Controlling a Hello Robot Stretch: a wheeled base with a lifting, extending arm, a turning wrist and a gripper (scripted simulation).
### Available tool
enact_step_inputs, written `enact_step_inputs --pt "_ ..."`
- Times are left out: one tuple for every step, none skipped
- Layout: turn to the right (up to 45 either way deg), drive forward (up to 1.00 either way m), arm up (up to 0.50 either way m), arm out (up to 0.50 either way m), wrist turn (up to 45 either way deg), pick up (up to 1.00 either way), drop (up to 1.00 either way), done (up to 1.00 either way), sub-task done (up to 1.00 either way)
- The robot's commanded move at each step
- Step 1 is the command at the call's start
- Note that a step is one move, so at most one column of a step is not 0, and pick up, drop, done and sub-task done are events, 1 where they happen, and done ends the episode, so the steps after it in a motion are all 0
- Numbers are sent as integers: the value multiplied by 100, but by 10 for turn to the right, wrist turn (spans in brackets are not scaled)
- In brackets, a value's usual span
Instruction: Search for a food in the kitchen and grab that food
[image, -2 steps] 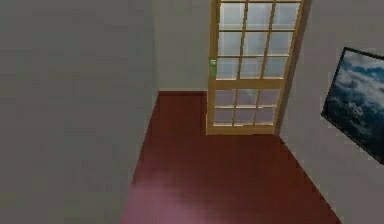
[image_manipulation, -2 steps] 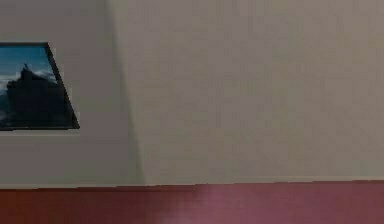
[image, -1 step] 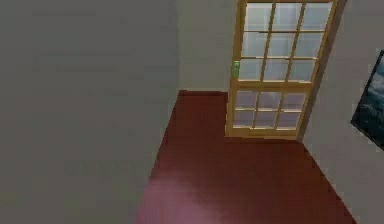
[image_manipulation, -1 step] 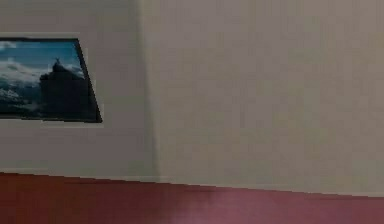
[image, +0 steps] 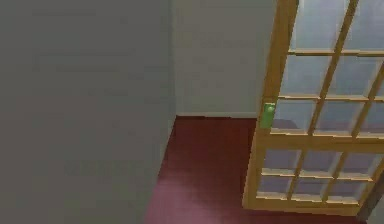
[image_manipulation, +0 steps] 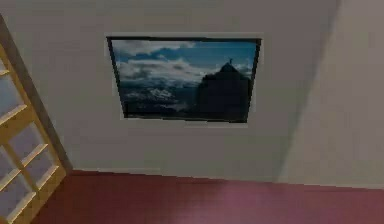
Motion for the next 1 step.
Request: enact_step_inputs --pt "0 80 0 0 0 0 0 0 0"
